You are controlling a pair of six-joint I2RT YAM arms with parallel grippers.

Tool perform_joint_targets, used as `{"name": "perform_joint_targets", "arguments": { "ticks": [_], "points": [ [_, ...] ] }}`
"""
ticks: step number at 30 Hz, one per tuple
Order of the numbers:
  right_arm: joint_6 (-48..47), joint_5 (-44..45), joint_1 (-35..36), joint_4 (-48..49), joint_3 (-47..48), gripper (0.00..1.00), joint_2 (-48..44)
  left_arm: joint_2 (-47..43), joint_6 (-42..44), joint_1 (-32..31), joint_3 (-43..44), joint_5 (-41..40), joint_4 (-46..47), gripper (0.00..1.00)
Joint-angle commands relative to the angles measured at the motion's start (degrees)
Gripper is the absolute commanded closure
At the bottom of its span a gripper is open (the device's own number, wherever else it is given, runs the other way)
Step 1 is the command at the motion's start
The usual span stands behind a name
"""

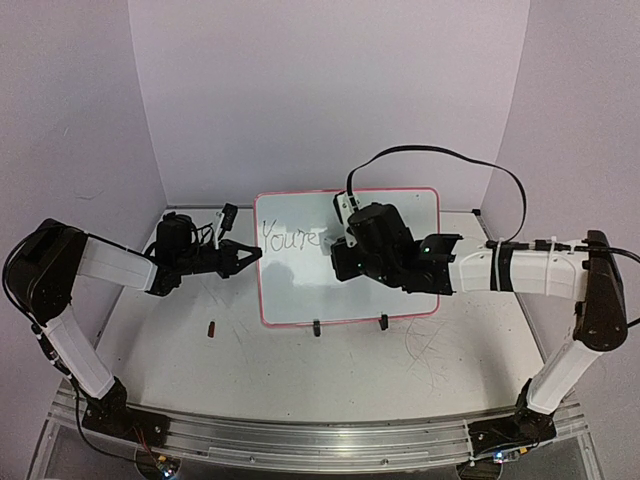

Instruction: Write a sentence on the whiteboard

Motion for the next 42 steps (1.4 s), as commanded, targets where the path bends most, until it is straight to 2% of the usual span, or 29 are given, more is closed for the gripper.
{"name": "perform_joint_targets", "arguments": {
  "ticks": [1,19,42],
  "points": [
    [0.4,0.6,-0.5,0.6,-0.3,1.00,-1.8,0.2,5.3,-1.1,1.2,-4.4,-2.7,1.00],
    [3.1,5.4,-1.9,1.9,-2.9,1.00,-3.7,0.2,5.6,-1.1,1.3,-4.4,-3.2,1.00],
    [2.4,6.9,-2.6,5.6,-1.2,1.00,-1.1,0.7,5.7,-1.4,1.7,-4.2,-3.6,1.00]
  ]
}}
